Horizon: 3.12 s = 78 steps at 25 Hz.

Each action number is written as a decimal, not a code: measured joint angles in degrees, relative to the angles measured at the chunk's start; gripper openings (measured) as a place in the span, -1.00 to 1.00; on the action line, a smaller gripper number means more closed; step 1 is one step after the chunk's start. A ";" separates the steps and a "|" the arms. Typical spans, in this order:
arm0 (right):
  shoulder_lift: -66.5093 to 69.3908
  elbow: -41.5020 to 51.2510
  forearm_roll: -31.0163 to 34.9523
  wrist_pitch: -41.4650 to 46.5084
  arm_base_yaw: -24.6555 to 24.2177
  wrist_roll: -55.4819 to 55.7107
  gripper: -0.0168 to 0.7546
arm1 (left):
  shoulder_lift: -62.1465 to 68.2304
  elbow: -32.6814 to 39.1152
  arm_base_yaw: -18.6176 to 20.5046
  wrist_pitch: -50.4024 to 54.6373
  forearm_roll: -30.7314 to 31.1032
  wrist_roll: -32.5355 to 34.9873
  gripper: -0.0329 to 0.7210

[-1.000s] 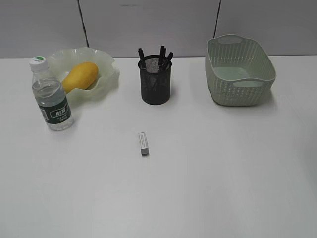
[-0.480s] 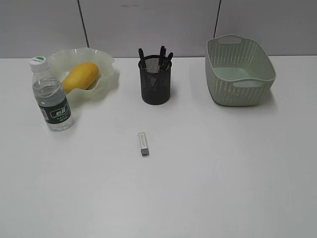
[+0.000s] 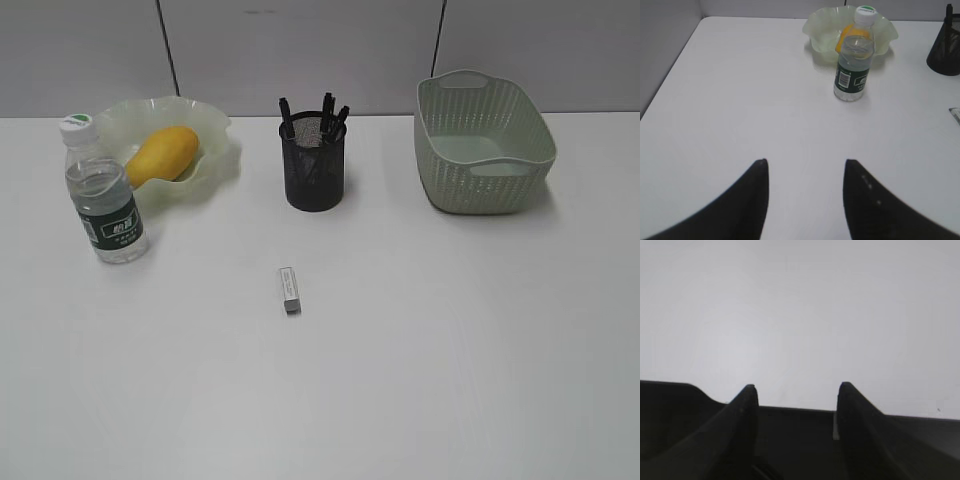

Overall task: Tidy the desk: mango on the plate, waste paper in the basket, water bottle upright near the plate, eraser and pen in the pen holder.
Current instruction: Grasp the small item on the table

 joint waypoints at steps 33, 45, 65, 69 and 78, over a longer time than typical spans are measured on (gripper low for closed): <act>-10.26 6.08 -2.36 -9.41 0.00 -2.53 0.33 | 0.00 0.12 0.00 0.00 0.07 0.00 0.07; -10.26 6.08 -2.33 -9.58 -0.04 -2.53 0.36 | 0.00 0.12 0.00 0.00 0.07 0.00 0.07; -10.26 6.08 1.43 -9.77 -3.97 0.51 0.04 | 0.00 0.14 0.00 0.00 0.27 0.00 0.07; -10.26 6.08 1.32 -9.77 -3.97 0.09 0.04 | 0.00 0.19 0.00 0.00 0.27 0.00 0.07; -10.26 6.08 1.28 -9.83 -3.97 0.07 0.04 | 0.00 0.19 0.00 0.00 0.27 0.00 0.01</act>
